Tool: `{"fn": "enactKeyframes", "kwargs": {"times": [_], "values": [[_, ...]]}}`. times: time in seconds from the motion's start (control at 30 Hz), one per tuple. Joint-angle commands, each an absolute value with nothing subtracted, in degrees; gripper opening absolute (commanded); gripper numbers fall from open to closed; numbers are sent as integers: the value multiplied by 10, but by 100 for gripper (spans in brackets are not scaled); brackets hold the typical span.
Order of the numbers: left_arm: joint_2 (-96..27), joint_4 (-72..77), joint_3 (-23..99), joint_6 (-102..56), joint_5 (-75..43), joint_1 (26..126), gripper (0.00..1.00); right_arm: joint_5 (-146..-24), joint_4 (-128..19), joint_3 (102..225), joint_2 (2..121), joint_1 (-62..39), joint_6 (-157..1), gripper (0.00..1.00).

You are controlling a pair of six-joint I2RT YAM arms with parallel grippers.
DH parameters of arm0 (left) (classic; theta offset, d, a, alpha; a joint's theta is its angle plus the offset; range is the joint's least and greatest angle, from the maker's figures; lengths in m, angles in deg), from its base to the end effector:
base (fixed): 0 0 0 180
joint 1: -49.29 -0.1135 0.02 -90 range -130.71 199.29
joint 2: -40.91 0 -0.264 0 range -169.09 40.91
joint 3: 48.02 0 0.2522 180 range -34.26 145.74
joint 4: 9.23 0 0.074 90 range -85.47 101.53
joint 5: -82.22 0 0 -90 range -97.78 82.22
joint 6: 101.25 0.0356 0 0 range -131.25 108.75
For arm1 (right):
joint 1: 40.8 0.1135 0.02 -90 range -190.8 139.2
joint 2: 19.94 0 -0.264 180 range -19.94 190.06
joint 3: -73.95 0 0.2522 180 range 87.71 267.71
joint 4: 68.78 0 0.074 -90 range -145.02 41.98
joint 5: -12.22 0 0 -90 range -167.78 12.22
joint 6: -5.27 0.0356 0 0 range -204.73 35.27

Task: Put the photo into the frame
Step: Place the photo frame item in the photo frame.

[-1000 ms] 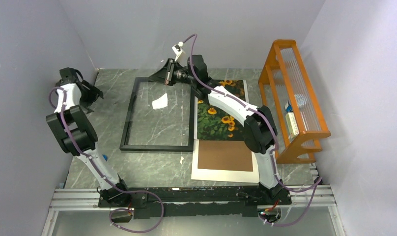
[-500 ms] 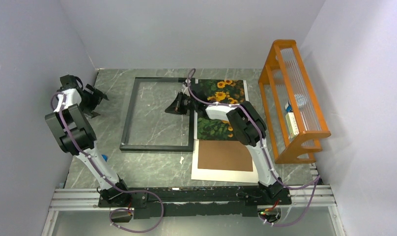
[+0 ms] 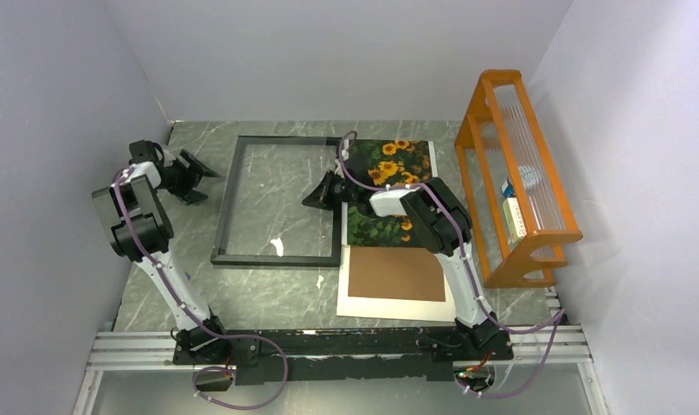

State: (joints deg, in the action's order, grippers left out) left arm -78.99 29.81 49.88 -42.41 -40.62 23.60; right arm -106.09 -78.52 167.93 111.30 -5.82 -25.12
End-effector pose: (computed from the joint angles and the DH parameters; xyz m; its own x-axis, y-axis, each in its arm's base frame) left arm 0.4010 0.1715 0.1570 -0.6087 -0.7752 -0.1688 -0.5172 0.5490 -0.6566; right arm 0.3903 0.2937 0.1107 -0.9242 0.2802 -0.2596 -0.1031 0.4714 0.8759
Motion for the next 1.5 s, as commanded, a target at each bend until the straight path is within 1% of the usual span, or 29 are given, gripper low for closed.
{"fn": "enactKeyframes", "kwargs": {"times": [0.0,0.17,0.47,0.63,0.8,1.3,1.47], "values": [[-805,275,521,-376,-433,273,81,-1053,-824,1668,1065,-63,-254,0],[-822,289,535,-361,-408,293,77,-1045,-823,1648,1050,-64,-256,0],[-848,318,553,-331,-372,318,76,-1043,-819,1642,1048,-66,-261,0],[-855,337,559,-323,-326,331,74,-1048,-816,1641,1050,-67,-261,0],[-863,344,562,-321,-304,335,71,-1047,-817,1634,1048,-68,-258,0],[-867,347,563,-324,-291,337,70,-1053,-827,1621,1044,-62,-256,0],[-868,349,564,-323,-290,337,70,-1043,-804,1627,1039,-62,-280,0]]}}
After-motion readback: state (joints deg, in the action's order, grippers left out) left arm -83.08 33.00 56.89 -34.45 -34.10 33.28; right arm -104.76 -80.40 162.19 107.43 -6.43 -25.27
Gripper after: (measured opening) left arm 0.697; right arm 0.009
